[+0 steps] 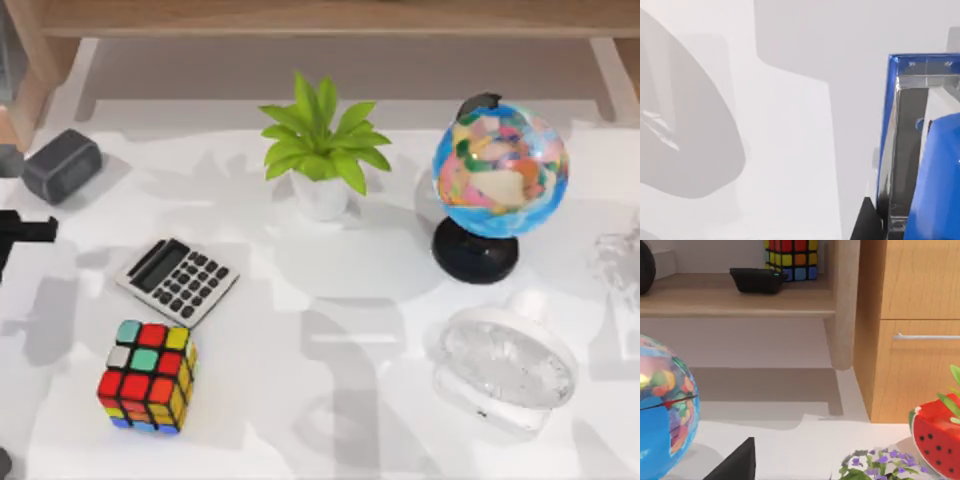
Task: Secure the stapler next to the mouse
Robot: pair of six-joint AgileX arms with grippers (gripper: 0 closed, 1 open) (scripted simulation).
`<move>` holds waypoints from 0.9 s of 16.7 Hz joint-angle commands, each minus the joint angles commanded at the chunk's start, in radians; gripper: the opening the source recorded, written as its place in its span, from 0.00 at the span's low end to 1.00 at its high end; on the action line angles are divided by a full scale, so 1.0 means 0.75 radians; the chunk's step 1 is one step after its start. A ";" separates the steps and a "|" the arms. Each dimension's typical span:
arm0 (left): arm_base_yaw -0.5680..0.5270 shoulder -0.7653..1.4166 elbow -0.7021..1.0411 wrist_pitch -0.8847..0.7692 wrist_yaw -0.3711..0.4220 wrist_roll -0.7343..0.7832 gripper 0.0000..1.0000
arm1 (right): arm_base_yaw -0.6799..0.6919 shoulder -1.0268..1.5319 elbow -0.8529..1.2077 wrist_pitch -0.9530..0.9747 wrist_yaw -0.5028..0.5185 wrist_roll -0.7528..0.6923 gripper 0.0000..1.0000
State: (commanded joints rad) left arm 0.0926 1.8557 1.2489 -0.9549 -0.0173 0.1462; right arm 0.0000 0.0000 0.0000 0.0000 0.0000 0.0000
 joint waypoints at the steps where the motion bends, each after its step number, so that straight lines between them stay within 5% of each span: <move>1: 0.000 0.002 0.000 0.002 -0.005 0.002 0.00 | 0.000 0.000 0.000 0.000 0.000 0.000 1.00; 15: 0.007 0.035 -0.040 0.067 -0.101 0.015 0.00 | 0.000 0.000 0.000 0.000 0.000 0.000 1.00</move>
State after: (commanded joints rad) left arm 0.0982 1.8821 1.2186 -0.9047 -0.0931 0.1575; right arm 0.0000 0.0000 0.0000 0.0000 0.0000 0.0000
